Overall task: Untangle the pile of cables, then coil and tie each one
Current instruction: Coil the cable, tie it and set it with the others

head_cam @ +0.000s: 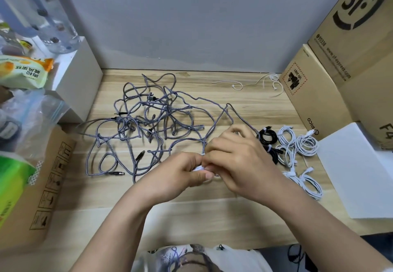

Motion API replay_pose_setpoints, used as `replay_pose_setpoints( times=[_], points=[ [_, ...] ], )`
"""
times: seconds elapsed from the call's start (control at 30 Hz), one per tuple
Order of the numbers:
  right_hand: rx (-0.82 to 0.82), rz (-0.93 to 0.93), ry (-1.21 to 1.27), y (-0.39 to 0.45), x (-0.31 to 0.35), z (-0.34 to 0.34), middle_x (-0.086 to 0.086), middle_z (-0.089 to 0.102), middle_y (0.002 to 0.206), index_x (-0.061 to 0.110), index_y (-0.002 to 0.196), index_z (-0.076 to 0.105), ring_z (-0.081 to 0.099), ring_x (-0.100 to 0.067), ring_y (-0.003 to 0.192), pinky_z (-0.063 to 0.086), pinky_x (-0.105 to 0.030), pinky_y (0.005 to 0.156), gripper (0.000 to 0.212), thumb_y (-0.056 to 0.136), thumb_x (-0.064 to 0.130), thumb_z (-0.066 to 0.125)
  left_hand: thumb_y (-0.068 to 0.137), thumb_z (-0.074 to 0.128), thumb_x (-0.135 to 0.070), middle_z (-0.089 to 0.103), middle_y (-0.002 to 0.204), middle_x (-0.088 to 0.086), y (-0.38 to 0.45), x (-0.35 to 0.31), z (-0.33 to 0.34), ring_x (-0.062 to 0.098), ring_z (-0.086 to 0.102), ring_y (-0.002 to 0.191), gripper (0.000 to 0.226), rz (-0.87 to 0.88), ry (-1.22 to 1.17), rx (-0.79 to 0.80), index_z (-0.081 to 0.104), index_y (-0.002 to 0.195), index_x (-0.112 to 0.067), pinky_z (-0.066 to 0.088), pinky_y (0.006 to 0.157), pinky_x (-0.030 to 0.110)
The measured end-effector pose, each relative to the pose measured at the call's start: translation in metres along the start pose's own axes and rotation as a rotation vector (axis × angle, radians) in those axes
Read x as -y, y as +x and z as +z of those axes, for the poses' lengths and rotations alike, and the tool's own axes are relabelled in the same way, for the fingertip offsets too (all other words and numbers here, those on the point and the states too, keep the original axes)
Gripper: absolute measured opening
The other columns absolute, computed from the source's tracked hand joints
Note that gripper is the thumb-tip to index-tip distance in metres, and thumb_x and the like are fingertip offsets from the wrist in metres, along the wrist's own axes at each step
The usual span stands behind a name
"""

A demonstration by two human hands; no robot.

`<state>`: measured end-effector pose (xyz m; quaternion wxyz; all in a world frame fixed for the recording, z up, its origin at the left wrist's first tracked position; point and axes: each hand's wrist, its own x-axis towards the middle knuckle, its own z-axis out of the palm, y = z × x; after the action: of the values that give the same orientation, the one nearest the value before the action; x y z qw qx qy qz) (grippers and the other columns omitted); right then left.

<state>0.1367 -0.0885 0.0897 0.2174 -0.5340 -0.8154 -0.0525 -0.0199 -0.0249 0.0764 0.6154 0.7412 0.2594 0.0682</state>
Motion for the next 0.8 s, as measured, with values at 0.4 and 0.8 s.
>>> replay_pose_setpoints(
  times=[0.4,0.8],
  points=[
    [-0.183,0.056,0.402,0.008,0.049,0.021,-0.002,0.06,0.077,0.009,0.077,0.059,0.049,-0.021,0.072,0.029,-0.031,0.071,0.015,0.076,-0.006,0.056,0.098,0.043,-0.009,0.027,0.151,0.004,-0.013,0.013,0.02,0.013,0.028,0.138,0.043,0.011,0.588,0.093,0.025,0.137,-0.003,0.011,0.067,-0.012],
    [-0.026,0.331,0.462,-0.009,0.015,0.044,0.008,0.062,0.096,0.018,0.096,0.064,0.056,-0.013,0.092,0.035,-0.027,0.081,0.042,0.095,0.05,0.037,0.07,0.045,-0.011,0.027,0.046,-0.01,0.006,0.015,0.018,0.006,0.019,0.045,0.026,-0.106,-0.225,0.04,0.04,0.05,-0.025,0.016,0.041,0.015]
  ],
)
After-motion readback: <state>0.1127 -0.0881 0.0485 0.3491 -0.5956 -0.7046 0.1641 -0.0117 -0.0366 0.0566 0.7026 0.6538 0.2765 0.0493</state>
